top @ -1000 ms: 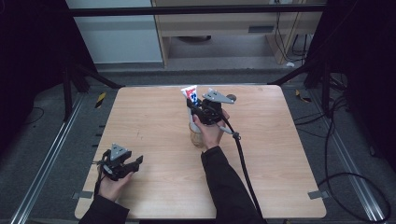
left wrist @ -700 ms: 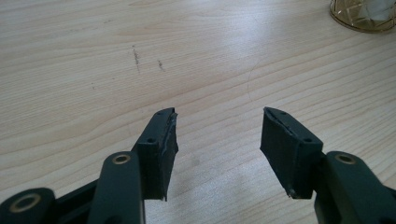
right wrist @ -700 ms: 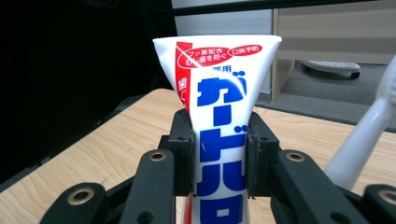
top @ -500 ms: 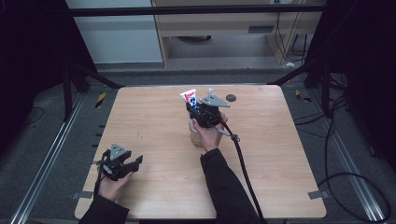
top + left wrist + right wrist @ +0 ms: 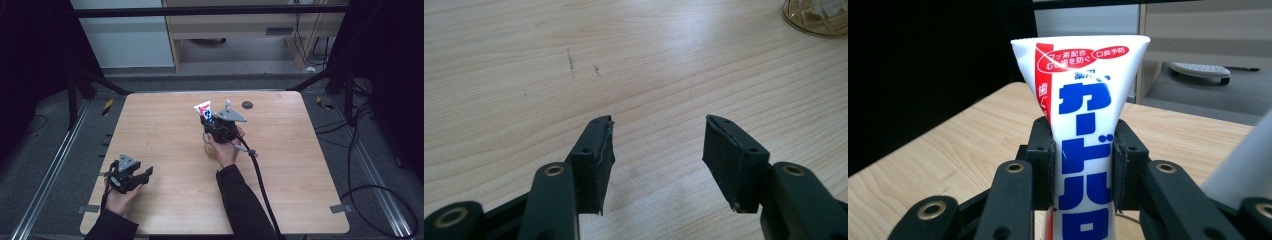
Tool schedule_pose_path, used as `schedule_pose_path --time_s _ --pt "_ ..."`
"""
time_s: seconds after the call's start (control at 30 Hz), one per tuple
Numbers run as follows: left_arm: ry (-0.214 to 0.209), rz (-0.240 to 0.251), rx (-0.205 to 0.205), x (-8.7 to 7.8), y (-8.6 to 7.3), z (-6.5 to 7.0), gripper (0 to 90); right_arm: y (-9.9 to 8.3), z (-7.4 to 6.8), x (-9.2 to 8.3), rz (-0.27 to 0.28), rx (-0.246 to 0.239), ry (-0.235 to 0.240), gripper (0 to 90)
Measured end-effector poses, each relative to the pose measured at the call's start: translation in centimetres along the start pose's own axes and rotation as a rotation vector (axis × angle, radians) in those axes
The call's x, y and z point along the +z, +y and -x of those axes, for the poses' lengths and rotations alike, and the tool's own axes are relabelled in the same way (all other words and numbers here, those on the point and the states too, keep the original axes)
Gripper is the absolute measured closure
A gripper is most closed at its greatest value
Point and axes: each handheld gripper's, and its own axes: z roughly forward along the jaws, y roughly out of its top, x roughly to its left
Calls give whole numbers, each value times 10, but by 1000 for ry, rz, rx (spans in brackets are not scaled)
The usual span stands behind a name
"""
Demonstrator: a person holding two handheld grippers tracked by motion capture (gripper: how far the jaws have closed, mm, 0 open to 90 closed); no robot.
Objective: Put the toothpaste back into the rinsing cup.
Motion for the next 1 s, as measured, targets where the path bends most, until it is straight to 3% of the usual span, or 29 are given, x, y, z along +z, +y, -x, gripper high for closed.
schedule_pose_path --time_s 0.4,0.53,0.83,1.0 --pt "1 -1 1 0 0 1 449 -2 0 -5 -54 -26 -2 663" --pt "1 0 3 0 0 1 449 -2 -3 -9 -115 -57 -11 647" --pt "0 -1 8 0 1 2 449 -8 -3 -18 -252 -77 -19 570" --pt "-1 -5 7 1 1 2 448 -12 1 -25 -263 -64 -10 494"
